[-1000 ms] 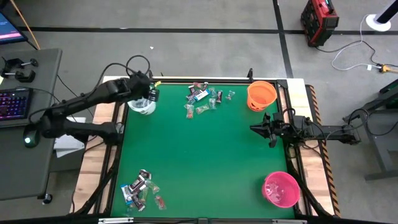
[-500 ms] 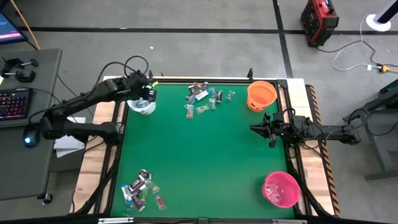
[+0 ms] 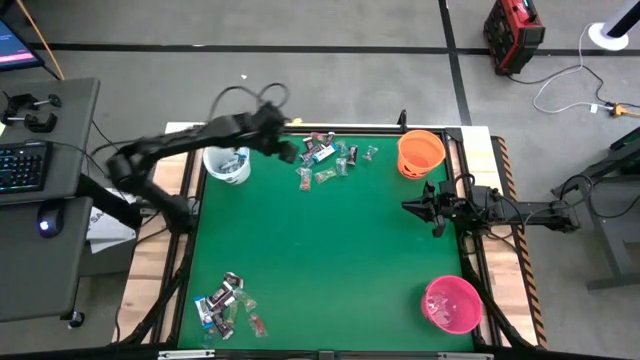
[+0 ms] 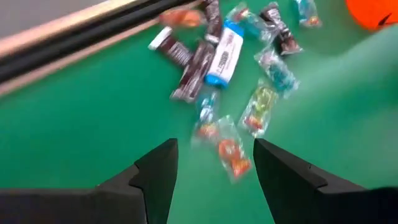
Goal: Sort candy by brand, put in halloween buckets
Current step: Put the white chocolate bar into the white bucket
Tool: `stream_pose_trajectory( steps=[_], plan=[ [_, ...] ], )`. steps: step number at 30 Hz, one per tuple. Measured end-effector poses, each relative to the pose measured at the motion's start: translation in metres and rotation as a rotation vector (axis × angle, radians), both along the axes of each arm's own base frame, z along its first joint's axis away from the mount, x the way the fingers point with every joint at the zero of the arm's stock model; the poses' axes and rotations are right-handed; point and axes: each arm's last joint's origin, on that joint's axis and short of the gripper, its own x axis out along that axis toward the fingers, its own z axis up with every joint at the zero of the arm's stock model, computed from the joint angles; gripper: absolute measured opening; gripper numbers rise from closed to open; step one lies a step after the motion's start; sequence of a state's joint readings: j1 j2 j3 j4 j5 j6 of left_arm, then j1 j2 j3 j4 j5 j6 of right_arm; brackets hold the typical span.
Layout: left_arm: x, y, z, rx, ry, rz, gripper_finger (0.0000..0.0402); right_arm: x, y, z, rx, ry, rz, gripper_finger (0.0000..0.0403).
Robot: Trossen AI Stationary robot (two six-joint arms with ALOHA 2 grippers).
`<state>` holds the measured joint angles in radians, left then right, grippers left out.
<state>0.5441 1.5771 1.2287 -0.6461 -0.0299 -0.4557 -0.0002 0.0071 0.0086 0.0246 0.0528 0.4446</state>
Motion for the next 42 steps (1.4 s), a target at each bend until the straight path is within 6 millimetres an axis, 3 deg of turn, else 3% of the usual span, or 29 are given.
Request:
stream_pose_trajectory(
  steps=[7,13,26,34,37,42],
  plan=[
    [0.073,0.041,-0.016,0.015,0.025,-0.116,0.02,0.0,0.0,0.0,0.0,0.0,0.0,0.0035],
    [0.104,0.058,-0.041,-0.061,0.057,-0.163,0.0199,0.0,0.0,0.0,0.0,0.0,0.0,0.0035],
    [0.116,0.067,-0.105,-0.086,0.212,-0.121,0.0199,0.0,0.0,0.0,0.0,0.0,0.001,0.0035],
    [0.118,0.067,-0.11,-0.045,0.246,-0.166,0.0196,0.0,0.0,0.0,0.0,0.0,0.0,0.0035],
    [0.119,0.064,-0.111,-0.034,0.261,-0.203,0.0165,0.0,0.0,0.0,0.0,0.0,0.0,0.0035],
    [0.119,0.061,-0.111,-0.012,0.3,-0.238,0.0026,0.0,0.0,0.0,0.0,0.0,0.0,0.0035]
  ],
)
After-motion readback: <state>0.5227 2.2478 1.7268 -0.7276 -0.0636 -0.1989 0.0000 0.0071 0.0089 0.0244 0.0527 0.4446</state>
